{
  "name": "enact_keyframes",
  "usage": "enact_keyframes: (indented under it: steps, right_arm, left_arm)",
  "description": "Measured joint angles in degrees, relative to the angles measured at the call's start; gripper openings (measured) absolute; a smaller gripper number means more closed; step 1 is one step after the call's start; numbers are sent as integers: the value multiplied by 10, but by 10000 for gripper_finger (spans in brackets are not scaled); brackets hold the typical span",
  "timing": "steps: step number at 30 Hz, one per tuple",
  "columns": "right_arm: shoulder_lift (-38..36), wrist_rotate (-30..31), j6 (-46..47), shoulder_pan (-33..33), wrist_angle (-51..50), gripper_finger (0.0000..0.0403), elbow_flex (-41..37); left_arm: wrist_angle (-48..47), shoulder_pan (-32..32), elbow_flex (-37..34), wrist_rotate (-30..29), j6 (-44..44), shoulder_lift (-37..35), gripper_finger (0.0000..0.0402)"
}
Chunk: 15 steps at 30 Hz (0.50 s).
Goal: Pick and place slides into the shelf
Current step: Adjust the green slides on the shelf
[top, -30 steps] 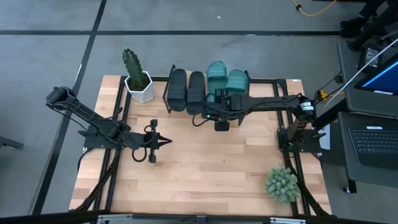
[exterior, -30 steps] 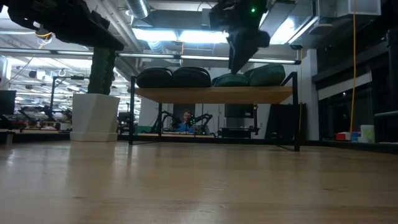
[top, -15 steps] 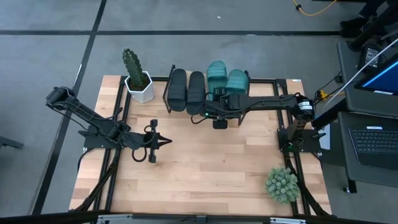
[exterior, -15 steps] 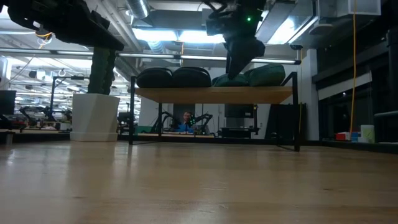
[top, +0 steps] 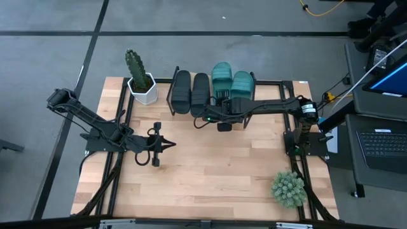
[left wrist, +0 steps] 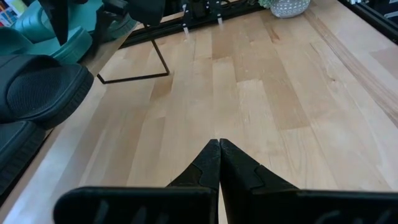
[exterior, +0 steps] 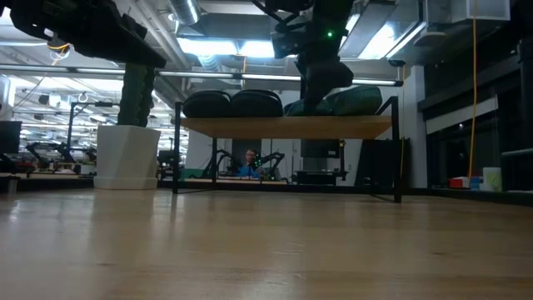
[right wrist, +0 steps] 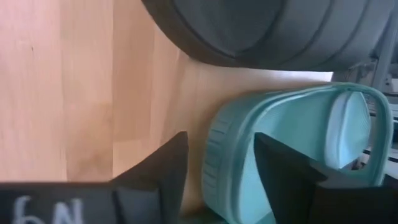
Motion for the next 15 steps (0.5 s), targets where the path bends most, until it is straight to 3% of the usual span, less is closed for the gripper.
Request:
enact_keyframes:
  steps: [10,15]
  right_arm:
    - [0,0,3,0,-2,49,0]
    - [0,0,2,0,-2,18,0]
  left_arm:
    - [0,0,0,0,0,0,0]
    - [0,0,0,0,0,0,0]
